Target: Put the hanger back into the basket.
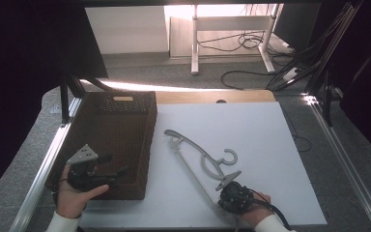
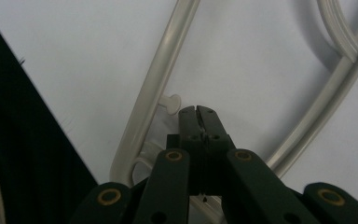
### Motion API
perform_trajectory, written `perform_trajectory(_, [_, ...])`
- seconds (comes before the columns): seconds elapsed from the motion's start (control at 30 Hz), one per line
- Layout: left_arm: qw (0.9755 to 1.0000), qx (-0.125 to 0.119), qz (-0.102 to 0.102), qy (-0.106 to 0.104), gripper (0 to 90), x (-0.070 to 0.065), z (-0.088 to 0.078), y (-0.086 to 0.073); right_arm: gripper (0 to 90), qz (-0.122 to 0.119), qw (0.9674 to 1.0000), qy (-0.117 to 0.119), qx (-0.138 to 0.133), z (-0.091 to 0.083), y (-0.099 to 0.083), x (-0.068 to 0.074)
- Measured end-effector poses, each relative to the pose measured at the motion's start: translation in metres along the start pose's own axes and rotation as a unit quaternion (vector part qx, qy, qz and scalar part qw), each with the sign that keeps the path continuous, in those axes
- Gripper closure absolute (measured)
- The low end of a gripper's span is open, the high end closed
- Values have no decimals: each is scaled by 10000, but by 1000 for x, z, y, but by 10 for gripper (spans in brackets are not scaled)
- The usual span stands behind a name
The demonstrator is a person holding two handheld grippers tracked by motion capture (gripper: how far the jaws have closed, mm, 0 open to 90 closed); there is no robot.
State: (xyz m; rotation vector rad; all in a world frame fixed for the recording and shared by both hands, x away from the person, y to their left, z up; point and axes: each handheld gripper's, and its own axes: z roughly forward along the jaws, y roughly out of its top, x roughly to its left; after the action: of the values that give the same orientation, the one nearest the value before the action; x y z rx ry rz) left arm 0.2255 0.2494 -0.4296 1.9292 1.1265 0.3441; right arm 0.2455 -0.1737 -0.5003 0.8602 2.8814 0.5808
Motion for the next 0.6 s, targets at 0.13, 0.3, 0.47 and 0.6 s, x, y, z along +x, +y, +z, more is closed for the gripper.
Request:
perform_trajectory(0.13, [10000,26,13,4,227,0,1,0,898,45,9999,71,-92,-3,-4,-1])
perform_trajectory(0.3, [10000,20,3,-1,227,0,2,1,898,167,9988,-76,-454,-16,2,-8])
perform_trajectory(0.47, [10000,22,7,8,227,-1,2,1,897,434,9952,-304,-818,-34,11,-25])
perform_trajectory(0.6, [10000,15,22,10,227,-1,1,1,893,600,9934,-408,-889,-38,19,-40])
